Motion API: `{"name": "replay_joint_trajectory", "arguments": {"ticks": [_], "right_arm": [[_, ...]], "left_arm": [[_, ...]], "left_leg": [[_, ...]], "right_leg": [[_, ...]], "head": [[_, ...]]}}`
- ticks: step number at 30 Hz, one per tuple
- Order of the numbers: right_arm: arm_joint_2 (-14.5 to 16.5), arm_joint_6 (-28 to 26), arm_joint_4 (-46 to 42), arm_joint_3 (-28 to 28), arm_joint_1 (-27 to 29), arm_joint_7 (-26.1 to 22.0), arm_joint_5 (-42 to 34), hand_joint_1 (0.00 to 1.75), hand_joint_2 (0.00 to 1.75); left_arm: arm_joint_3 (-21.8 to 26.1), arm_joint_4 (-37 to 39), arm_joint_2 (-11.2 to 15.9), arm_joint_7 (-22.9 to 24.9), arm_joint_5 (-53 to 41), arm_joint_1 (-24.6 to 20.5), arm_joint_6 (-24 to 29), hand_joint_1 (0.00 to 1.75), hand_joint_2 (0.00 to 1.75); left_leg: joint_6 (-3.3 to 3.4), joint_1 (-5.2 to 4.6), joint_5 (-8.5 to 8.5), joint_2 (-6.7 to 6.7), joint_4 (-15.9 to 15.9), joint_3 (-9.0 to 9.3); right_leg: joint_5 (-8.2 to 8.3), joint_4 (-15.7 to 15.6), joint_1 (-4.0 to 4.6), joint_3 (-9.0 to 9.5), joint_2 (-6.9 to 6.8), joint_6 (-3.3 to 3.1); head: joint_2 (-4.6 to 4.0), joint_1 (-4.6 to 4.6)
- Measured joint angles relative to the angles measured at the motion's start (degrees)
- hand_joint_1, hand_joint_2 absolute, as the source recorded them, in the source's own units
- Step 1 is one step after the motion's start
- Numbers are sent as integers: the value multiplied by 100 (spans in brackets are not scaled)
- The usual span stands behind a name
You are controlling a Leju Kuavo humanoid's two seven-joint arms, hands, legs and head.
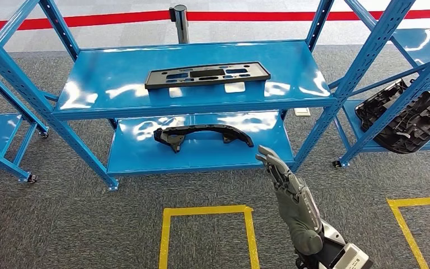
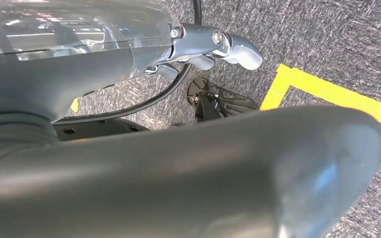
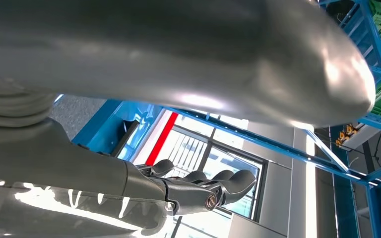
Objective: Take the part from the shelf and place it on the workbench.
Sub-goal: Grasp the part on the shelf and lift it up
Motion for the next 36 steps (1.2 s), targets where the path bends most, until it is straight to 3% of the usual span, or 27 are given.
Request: {"name": "replay_joint_trajectory", "arguments": {"ticks": [8, 12, 14, 16, 18, 19, 20, 21, 23, 24, 26, 29, 31, 34, 35, 36], "right_arm": [[-2, -14, 0, 46, -3, 0, -4, 0, 0], [-3, -20, 0, 52, -8, 0, -4, 0, 0], [-9, -24, -4, 54, -20, -1, -5, 0, 0], [-21, -29, -9, 57, -38, -2, -6, 0, 0], [-36, -34, -9, 61, -38, -1, -7, 0, 0], [-43, -37, -9, 63, -31, 1, -7, 0, 0], [-49, -39, -9, 66, -26, 0, -7, 0, 0], [-52, -41, -9, 68, -25, 0, -7, 0, 0], [-57, -44, -7, 74, -25, 0, -7, 0, 0], [-58, -45, -5, 77, -28, 0, -7, 0, 0], [-62, -49, 0, 80, -27, 3, -7, 0, 0], [-68, -55, -1, 79, -25, 0, -7, 0, 0], [-70, -57, -2, 79, -32, -1, -7, 0, 0], [-71, -60, -2, 81, -35, -1, -5, 0, 0], [-71, -61, -2, 82, -34, 0, -5, 0, 0], [-71, -62, -2, 84, -32, 0, -4, 0, 0]], "left_arm": [[24, 0, 1, -3, 7, -1, -49, 0, 0], [62, 0, 2, -8, 24, -5, -55, 0, 0], [67, -1, -1, -11, 26, -13, -55, 0, 0], [69, -2, -3, -12, 26, -20, -55, 0, 0], [71, -2, -3, -10, 19, -18, -55, 0, 0], [71, -2, -4, -9, 14, -15, -55, 0, 0], [71, -2, -4, -9, 10, -10, -55, 0, 0], [72, -2, -4, -9, 7, -7, -55, 0, 0], [73, -2, -3, -10, 4, -4, -54, 0, 0], [74, -2, 1, -10, 2, -6, -54, 0, 0], [75, -2, 7, -13, -7, -12, -54, 0, 0], [75, -3, 7, -15, -23, -26, -53, 0, 0], [75, -4, 7, -18, -28, -38, -52, 0, 0], [75, -2, 7, -24, -28, -28, -48, 0, 0], [75, -2, 7, -24, -28, -22, -46, 0, 0], [75, -2, 7, -24, -30, -18, -45, 0, 0]], "left_leg": [[18, -44, -12, -1, 17, -3], [62, -67, -28, 1, 11, -4], [112, -26, -5, 6, -90, 71], [155, 22, 18, 15, -199, 172], [168, 30, 0, 20, -224, 211], [161, 35, -18, 19, -222, 226], [146, 45, -44, 14, -219, 253], [121, 61, -77, 7, -213, 290], [39, 105, -173, -8, -184, 384], [-15, 112, -228, -15, -156, 416], [-101, 102, -292, -19, -142, 443], [-176, 112, -339, -3, -148, 488], [-199, 114, -500, 19, 238, 322], [-196, 96, -821, 29, 1436, -412], [-191, 91, -774, 29, 1621, -590], [-182, 85, -609, 28, 1576, -662]], "right_leg": [[3, -7, -29, 1, 0, 14], [2, -37, -57, 9, 0, 66], [-25, -17, -42, 4, -4, 103], [-193, 382, -28, -203, -12, 119], [-443, 1148, -40, -671, -17, 127], [-480, 1438, -51, -885, -17, 136], [-412, 1547, -64, -1013, -19, 147], [-232, 1431, -77, -1025, -23, 162], [242, 748, -114, -790, -43, 217], [366, 427, -120, -659, -52, 228], [351, 182, -115, -522, -58, 189], [271, 177, -112, -458, -50, 42], [219, 162, -126, -382, -64, -40], [128, 160, -100, -287, -74, -110], [94, 160, -93, -246, -68, -118], [54, 160, -89, -192, -59, -119]], "head": [[-1, 0], [0, 0], [0, 1], [0, 3], [0, 4], [0, 5], [0, 5], [0, 6], [-1, 7], [-1, 14], [-1, 20], [0, 9], [0, 2], [0, -3], [0, -3], [0, -4]]}}
